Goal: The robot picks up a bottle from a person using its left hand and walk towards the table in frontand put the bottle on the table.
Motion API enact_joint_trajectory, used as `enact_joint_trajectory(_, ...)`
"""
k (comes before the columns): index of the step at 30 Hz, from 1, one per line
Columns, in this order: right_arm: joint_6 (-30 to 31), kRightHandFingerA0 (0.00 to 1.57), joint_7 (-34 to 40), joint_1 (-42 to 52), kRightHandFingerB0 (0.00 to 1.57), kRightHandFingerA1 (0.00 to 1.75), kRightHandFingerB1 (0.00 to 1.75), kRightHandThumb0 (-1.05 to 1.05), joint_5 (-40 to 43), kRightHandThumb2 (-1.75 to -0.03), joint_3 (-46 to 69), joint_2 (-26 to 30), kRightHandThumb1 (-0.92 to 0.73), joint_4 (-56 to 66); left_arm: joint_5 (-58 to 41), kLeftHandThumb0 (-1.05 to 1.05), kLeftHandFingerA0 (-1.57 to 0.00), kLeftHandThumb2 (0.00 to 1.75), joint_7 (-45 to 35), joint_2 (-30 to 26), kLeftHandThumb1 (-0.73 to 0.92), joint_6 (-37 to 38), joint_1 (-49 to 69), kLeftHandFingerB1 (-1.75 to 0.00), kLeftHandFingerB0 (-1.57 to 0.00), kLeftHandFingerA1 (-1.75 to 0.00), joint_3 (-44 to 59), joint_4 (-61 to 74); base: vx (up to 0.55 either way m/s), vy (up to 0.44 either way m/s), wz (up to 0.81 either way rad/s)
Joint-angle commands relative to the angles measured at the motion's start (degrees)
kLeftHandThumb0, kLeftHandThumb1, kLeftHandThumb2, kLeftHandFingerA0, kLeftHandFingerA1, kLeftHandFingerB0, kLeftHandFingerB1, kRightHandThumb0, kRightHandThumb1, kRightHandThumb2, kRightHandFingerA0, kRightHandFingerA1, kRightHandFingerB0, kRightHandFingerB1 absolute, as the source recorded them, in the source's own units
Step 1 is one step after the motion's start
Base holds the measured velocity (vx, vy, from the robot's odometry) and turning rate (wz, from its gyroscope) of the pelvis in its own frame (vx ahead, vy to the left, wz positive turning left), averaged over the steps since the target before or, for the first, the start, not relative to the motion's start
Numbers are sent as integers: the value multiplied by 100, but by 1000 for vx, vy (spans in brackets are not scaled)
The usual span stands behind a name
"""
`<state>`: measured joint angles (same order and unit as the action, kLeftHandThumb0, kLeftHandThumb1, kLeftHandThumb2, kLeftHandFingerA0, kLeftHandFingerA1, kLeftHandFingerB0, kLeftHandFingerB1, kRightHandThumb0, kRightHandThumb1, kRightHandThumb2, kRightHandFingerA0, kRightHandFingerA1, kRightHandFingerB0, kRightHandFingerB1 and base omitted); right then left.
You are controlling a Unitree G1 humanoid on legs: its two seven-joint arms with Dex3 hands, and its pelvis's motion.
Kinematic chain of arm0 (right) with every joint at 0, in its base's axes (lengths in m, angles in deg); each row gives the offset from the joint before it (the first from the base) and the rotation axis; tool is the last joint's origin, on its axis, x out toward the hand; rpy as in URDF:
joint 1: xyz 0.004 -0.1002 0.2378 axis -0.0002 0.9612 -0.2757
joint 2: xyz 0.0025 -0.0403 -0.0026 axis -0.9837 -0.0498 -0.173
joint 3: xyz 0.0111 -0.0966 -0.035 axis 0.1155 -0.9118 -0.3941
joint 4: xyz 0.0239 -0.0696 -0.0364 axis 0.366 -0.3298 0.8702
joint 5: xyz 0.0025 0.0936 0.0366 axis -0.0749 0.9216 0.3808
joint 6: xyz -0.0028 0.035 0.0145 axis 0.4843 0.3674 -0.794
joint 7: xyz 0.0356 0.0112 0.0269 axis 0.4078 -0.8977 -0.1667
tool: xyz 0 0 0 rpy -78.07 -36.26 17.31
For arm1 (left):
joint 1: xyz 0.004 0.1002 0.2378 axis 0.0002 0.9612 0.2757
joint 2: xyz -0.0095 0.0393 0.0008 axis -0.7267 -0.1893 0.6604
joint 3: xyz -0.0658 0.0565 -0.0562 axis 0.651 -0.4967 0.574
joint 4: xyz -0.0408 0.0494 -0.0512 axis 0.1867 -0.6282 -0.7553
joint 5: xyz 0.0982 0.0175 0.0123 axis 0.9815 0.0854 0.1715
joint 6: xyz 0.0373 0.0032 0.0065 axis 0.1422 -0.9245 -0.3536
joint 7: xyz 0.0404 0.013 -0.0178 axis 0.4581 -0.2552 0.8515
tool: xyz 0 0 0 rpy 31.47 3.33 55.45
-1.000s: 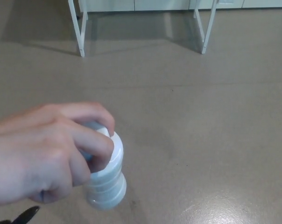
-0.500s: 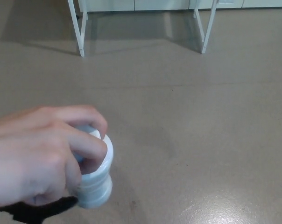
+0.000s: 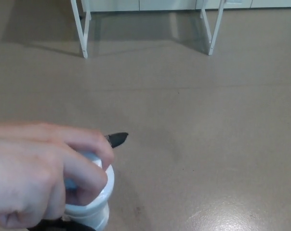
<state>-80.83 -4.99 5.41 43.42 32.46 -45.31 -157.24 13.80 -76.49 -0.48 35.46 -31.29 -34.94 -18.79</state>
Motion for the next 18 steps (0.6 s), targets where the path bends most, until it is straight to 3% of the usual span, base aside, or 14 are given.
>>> enact_joint_trajectory(1, 74, 61, 3, -25, 44, 43, 37, -50, 23, -61, 33, 164, -70, -25, -124, -77, -4, 60, -225, -89, 44, -475, -87, -17, 0, -32, -47, 97, 0, 0, 0)
enact_joint_trajectory(2, 72, 55, 17, -20, 38, 57, 49, -55, 5, -88, 16, 160, -58, -19, -58, -63, -1, 81, -153, -47, 39, -538, -111, -15, -4, -43, -65, 132, 0, 0, 0)
enact_joint_trajectory(3, 72, 54, 45, -16, 38, 56, 49, -55, -23, -88, -13, 145, -58, -12, 126, -67, -12, 75, 63, 56, 40, -637, -148, -17, -4, -47, -109, 208, 0, 0, 0)
enact_joint_trajectory(4, 79, 54, 55, -20, 38, 56, 49, -55, -24, -88, -17, 135, -58, -15, 237, -67, -12, 75, 186, 117, 40, -667, -152, -17, -4, -47, -123, 249, 0, 0, 0)
enact_joint_trajectory(5, 69, 54, 68, -18, 39, 56, 50, -55, -18, -88, -14, 128, -58, -18, 622, -68, -35, 77, 482, 250, 46, -598, -133, -28, -8, -54, -175, 311, 0, 0, 0)
enact_joint_trajectory(8, 65, 54, 73, -16, 39, 56, 50, -55, -13, -88, -15, 126, -58, -19, 822, -68, -35, 77, 600, 339, 46, -595, -121, -28, -8, -54, -192, 353, 0, 0, 0)
enact_joint_trajectory(9, 70, 54, 66, -28, 40, 56, 50, -56, -7, -88, -13, 107, -58, -25, 1018, -16, -124, 65, 865, 580, 84, -555, -150, -46, -72, -107, -266, 340, 0, 0, 0)
enact_joint_trajectory(10, 78, 54, 56, -45, 40, 56, 50, -56, 3, -88, -10, 79, -58, -34, 1294, -16, -124, 65, 1263, 928, 84, -484, -196, -46, -72, -107, -378, 312, 0, 0, 0)
enact_joint_trajectory(11, 81, 55, 39, -52, 41, 56, 50, -56, 4, -88, -12, 81, -58, -39, 1388, -14, -113, 70, 1380, 1114, 80, -262, -196, -59, -84, -119, -416, 195, 0, 0, 0)
enact_joint_trajectory(12, 82, 55, 34, -55, 41, 56, 51, -56, 6, -88, -12, 79, -58, -35, 1420, -15, -101, 73, 1439, 1235, 77, -154, -186, -80, -83, -126, -425, 111, 0, 0, 0)
enact_joint_trajectory(13, 70, 63, 17, -72, 48, 44, 38, -52, 5, -62, -17, 74, -71, -30, 1490, -16, -92, 75, 1561, 1431, 76, 31, -168, -101, -75, -131, -446, -35, 0, 0, 0)
enact_joint_trajectory(15, 48, 64, 6, -87, 47, 44, 38, -53, -5, -62, -29, 70, -71, -27, 1629, -20, -94, 76, 1661, 1597, 76, 128, -133, -110, -72, -137, -477, -80, 0, 0, 0)
enact_joint_trajectory(18, 46, 64, 9, -86, 47, 44, 38, -53, -4, -62, -34, 70, -71, -26, 1729, -20, -94, 76, 1663, 1705, 76, 168, -115, -110, -72, -137, -468, -99, 0, 0, 0)
